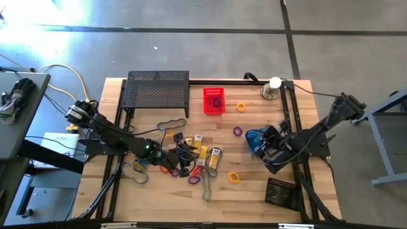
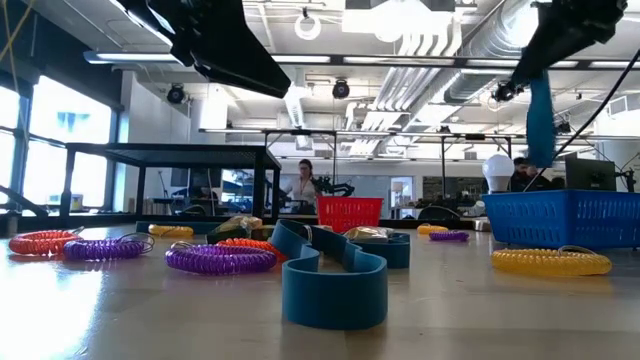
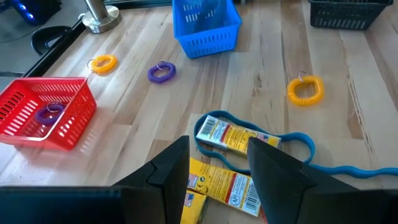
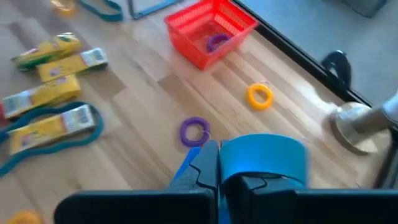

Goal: Pick & Place Office Desk Supplies
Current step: Put the blue rubber band into the blue bin

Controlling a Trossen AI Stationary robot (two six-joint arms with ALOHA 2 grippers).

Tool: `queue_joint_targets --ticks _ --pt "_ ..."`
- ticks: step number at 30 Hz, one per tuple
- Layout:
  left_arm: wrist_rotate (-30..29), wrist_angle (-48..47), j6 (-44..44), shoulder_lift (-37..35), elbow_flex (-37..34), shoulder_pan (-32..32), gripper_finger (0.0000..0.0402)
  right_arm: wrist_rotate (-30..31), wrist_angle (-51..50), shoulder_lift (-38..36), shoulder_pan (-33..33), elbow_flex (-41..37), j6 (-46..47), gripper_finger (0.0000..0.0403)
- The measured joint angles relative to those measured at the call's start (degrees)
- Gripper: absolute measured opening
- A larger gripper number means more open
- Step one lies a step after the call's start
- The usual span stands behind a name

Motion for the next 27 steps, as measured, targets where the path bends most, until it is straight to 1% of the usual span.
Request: queue_joint_targets --ticks 3,8,14,18,23,27 --pt "0.0 0.0 0.0 0.0 0.0 0.0 0.0158 -0.4 -0.2 1.1 -1.1 0.0 1.7 0.0003" --pt "0.0 0.0 0.1 0.0 0.0 0.0 0.0158 -4.4 -0.3 3.9 -4.4 0.0 5.7 0.0003" --pt "0.0 -1.4 -0.4 0.0 0.0 0.0 0.0158 -11.5 -0.3 9.5 -9.3 0.0 6.4 0.0003" --pt "0.0 -2.8 -1.3 0.0 0.0 0.0 0.0158 -15.2 -0.6 12.9 -12.0 0.0 4.8 0.0003" --pt "0.0 -3.9 -1.6 0.0 0.0 0.0 0.0158 -21.4 -2.5 14.7 -14.2 -0.3 4.7 0.0003" --pt "0.0 -4.1 -1.6 0.0 0.0 0.0 0.0158 -25.1 -2.6 14.7 -14.5 -2.8 5.9 0.0003"
